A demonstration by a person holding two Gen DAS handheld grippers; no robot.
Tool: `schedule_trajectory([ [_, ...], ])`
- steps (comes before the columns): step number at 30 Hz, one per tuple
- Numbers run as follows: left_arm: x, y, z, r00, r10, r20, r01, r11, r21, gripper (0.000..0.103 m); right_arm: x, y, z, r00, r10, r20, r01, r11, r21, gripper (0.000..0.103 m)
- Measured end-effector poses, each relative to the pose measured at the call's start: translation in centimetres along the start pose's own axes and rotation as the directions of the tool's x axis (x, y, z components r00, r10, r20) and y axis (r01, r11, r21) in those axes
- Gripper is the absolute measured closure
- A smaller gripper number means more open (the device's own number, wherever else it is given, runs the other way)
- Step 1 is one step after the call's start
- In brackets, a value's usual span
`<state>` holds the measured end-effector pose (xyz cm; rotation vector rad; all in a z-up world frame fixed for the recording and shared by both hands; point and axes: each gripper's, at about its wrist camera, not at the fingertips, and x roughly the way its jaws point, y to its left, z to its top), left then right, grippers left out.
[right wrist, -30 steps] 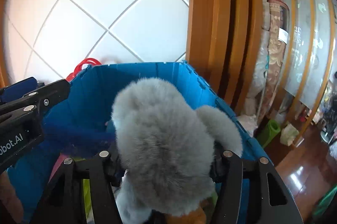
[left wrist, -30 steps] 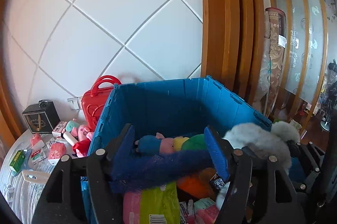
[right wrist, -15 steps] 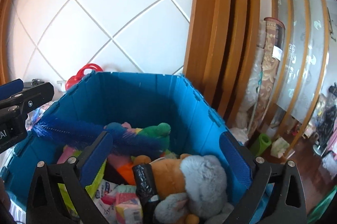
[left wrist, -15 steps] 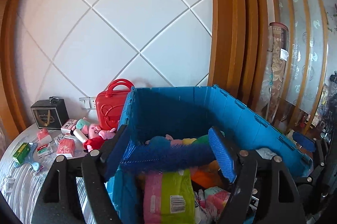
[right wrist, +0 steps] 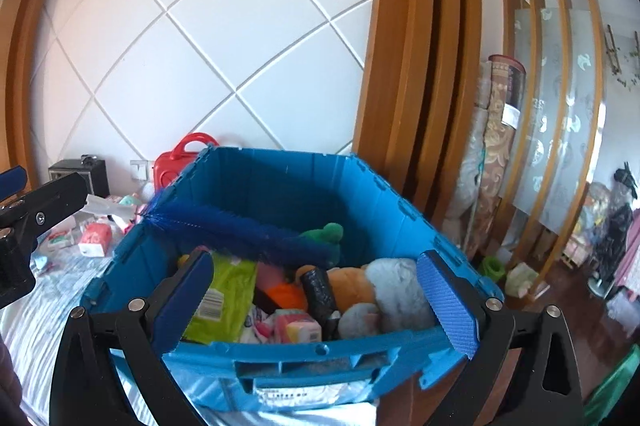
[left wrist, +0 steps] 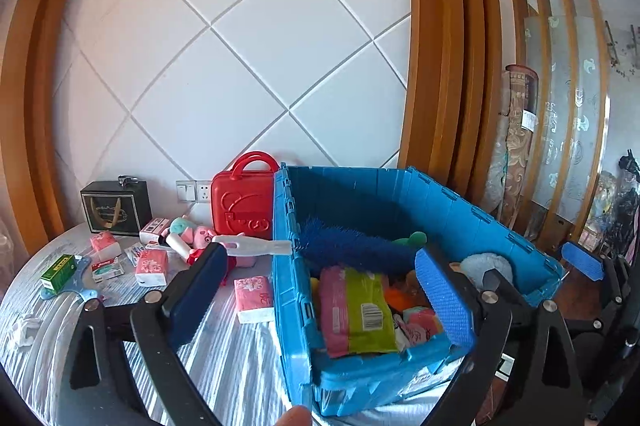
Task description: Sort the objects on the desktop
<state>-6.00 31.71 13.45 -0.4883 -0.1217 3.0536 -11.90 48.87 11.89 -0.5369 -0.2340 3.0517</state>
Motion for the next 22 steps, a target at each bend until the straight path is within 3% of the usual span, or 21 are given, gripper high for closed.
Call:
schedule_trajectory([
  [8, -2.9, 0.4, -1.3, 0.999, 0.012, -0.029, -0.01, 0.998, 0.062, 0.007, -3.5, 1.4, -0.8, 1.0, 0.016, 0.004, -0.016, 1.0, 0.021, 0.0],
  [22, -5.2, 0.2, -2.0, 1.0, 0.016, -0.024, -0.014, 0.997, 0.071, 0.007, -6.2, 1.3, -1.6, 1.0, 0.021, 0.004, -0.021, 0.999, 0.037, 0.0],
])
